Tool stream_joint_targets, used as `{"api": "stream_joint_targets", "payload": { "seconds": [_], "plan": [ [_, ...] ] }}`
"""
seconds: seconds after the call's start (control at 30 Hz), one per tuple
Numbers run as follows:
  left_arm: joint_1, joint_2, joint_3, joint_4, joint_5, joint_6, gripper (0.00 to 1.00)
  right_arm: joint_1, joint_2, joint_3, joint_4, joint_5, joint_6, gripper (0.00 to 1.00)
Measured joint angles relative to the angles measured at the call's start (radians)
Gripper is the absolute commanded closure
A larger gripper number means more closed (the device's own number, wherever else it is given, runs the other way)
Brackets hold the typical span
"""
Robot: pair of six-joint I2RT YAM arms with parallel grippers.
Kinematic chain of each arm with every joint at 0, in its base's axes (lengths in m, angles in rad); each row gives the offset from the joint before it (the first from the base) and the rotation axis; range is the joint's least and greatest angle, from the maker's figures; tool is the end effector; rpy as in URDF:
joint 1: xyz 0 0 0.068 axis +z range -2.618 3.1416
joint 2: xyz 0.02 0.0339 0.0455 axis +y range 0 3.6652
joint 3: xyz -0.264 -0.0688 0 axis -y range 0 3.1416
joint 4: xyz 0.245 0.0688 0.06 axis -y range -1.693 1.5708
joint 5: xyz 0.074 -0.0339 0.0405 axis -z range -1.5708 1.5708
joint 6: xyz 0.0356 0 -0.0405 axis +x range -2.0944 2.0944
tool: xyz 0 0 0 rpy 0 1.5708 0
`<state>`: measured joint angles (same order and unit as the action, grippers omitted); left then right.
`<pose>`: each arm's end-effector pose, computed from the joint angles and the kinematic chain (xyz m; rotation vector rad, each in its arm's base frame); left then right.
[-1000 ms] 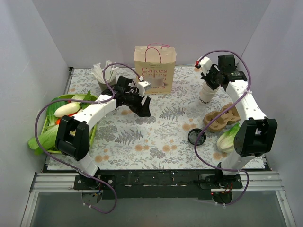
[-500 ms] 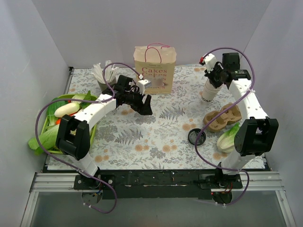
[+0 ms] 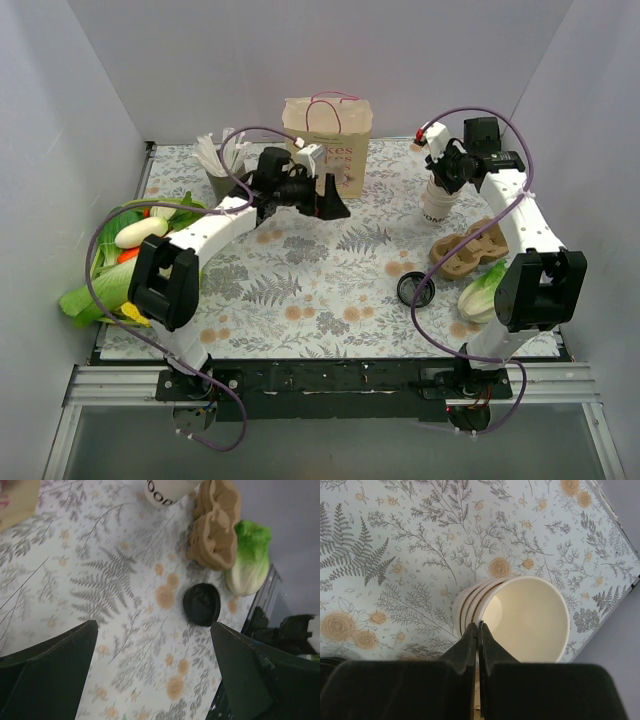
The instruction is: Pack the takeout coffee
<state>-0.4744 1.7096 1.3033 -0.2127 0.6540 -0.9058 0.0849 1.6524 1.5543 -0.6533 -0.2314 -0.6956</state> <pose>0.3358 -0.1968 0.2739 -0.1045 2.4490 -1.4238 0.3686 0.0396 0.3382 -0.9802 2.0785 -0.0452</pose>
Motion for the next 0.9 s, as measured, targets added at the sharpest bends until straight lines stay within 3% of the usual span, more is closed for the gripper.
{"api": "stream_joint_targets", "payload": {
  "seconds": [0.23, 0.43, 0.9],
  "plan": [
    [-0.121, 0.288, 0.212, 0.331, -0.033, -0.348, 0.02, 0.0, -0.05, -0.084, 0.014, -0.016, -0.013, 0.99],
    [-0.188, 0.478, 0.295, 0.48, -0.061, -0.565, 0.02, 0.0, -0.14, -0.158, 0.025, -0.055, -0.047, 0.99],
    [-0.245, 0.558, 0.368, 0.565, -0.147, -0.77, 0.02, 0.021, -0.193, -0.215, 0.009, -0.136, -0.154, 0.99]
  ]
}}
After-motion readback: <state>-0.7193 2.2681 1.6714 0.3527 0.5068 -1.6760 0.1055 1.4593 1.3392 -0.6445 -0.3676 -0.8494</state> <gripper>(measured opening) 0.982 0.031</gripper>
